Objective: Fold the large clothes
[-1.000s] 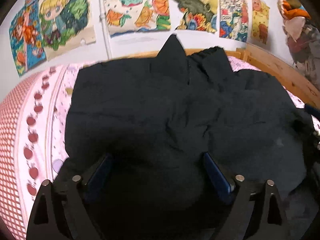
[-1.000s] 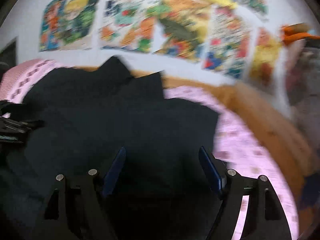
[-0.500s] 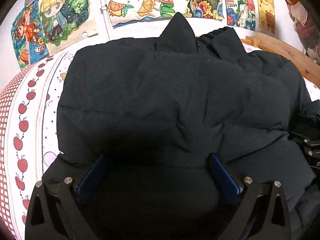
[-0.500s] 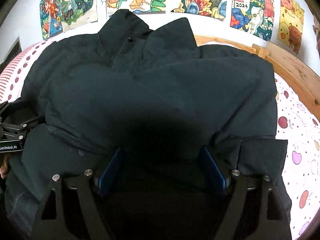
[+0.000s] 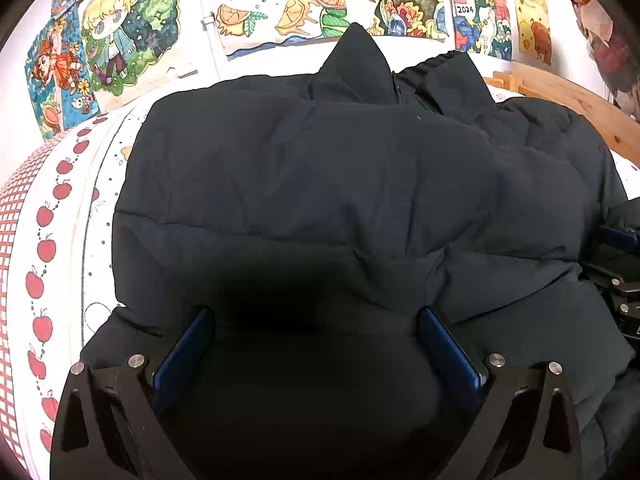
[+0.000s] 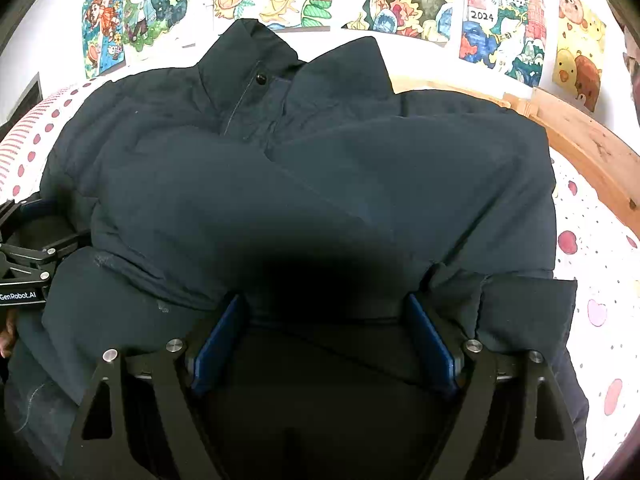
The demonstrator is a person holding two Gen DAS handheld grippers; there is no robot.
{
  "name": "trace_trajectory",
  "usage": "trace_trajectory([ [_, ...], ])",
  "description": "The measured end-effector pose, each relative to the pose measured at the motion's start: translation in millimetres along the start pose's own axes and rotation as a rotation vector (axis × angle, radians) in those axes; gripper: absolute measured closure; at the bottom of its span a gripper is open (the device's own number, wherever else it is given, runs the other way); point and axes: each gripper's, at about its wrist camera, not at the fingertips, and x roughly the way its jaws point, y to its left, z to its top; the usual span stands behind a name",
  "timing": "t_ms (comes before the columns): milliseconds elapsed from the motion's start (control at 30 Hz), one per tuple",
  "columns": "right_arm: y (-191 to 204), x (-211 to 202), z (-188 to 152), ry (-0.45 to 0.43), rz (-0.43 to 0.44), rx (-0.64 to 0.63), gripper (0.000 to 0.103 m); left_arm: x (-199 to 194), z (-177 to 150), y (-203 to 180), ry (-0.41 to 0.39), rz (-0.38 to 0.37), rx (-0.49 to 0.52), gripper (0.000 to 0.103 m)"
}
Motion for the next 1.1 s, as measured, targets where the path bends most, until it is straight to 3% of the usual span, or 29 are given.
trace_trajectory([
  [333,-1,-5,-4,-0.021,0.038,-0.008,0.012,-5,-6,1,-0.025,-0.006,0.001,0.000],
  [600,2,-9,-2,0.002,0.018,-0.031,0.008,-7,-2,0,0.014,0.009,0.027,0.000],
  [833,4,-44,-11,0.076,-0.003,-0.057,0.007,-40,0,-3,0.129,0.038,0.071,0.000],
  [933,3,-65,-14,0.135,0.003,-0.083,0.007,-52,2,-2,0.213,0.021,0.092,0.000],
  [1100,-5,-92,-19,0.242,0.054,-0.032,0.006,-69,1,8,0.497,-0.074,0.004,0.000],
])
